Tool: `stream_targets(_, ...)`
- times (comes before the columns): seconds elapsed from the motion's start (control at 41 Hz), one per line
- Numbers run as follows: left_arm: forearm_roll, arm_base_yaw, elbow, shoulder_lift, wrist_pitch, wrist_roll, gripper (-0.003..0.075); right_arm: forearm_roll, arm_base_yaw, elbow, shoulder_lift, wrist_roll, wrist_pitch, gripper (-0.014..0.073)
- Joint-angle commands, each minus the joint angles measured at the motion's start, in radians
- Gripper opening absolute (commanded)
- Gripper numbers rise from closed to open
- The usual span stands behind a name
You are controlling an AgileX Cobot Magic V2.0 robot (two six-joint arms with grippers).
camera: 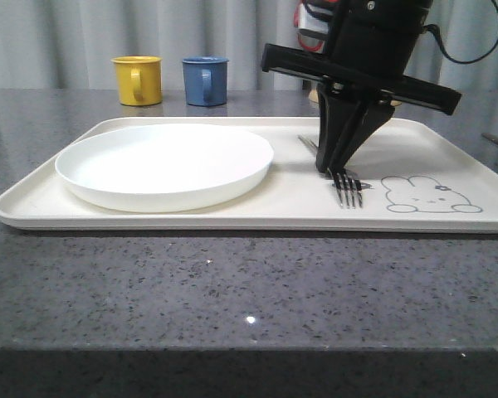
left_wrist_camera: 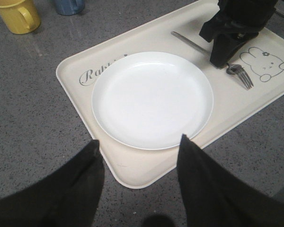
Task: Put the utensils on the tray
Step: 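Lower the fork onto the tray beside the plate and release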
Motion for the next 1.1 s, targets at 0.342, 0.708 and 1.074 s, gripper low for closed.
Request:
stream_targets(0.342,-0.011,-0.007,-0.026,0.002,-0.073,-0.011,0.0347,0.021,0.001,-0.032,-0.044,-0.003,-0.013,0.0234)
stream_targets(0.708,-0.011,-0.007,-0.026,0.002,-0.073,-0.011,0.0347,-0.206,0.001,-0.038,-0.213,-0.074,0.068,0.0241)
stream_targets(1.074,-0.011,-0.007,-0.026,0.002,-0.073,-0.011,0.0347,-0.444,-0.158,0.107,-0.414,-0.130,0.146,0.0237)
